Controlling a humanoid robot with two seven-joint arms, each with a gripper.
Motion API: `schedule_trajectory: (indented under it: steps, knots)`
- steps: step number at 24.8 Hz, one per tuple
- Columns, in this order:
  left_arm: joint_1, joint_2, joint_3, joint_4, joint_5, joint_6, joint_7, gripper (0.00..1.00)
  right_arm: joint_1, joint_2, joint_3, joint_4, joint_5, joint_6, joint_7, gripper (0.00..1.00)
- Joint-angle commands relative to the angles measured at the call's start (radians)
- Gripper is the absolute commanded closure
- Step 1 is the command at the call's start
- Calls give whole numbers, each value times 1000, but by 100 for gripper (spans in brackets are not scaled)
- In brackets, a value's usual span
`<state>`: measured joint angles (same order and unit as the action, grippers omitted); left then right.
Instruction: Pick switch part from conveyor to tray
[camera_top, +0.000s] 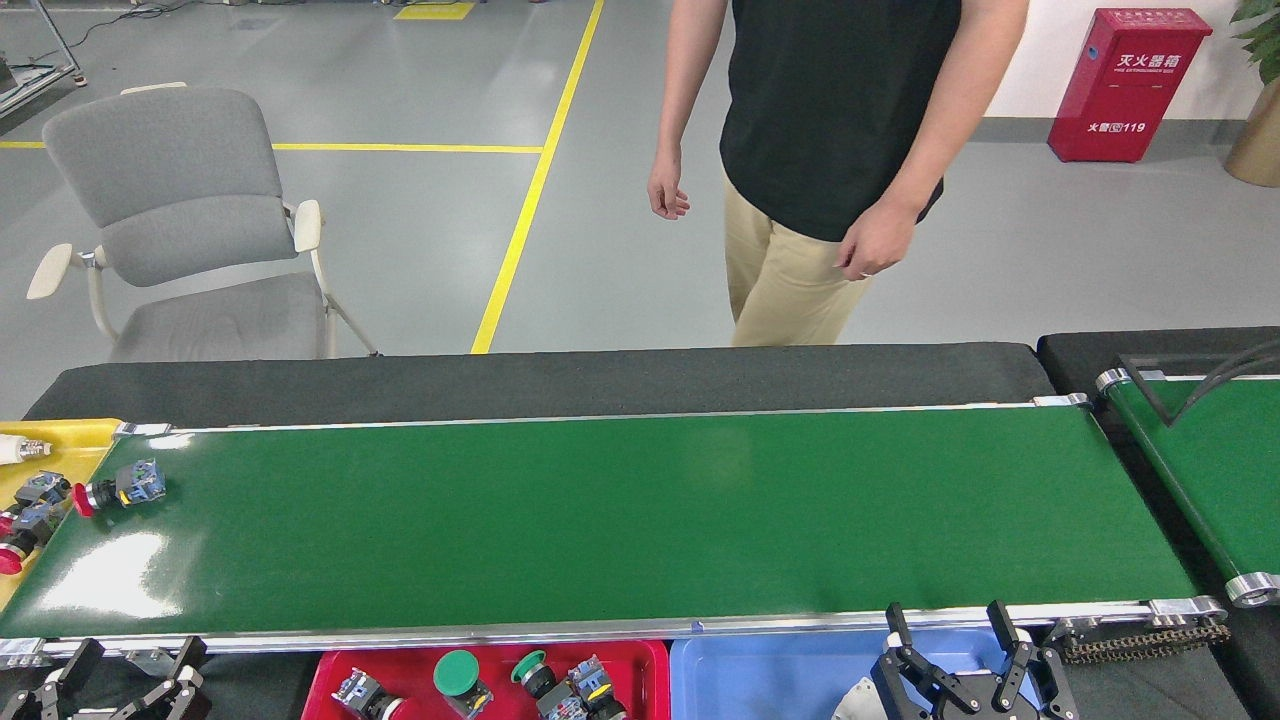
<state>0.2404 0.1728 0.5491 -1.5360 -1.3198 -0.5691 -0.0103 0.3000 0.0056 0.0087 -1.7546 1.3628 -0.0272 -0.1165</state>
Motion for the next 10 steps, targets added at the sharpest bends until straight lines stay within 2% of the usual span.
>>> schedule_trajectory:
  steps: [1,10]
  knots:
    - [-6,10,8,-7,-1,6,9,0,-2,-7,-4,-16,-2,-5,-9,0]
    - [-7,7,12,-3,1,12,7,0,-2,-1,-4,-16,-2,-2,-8,0]
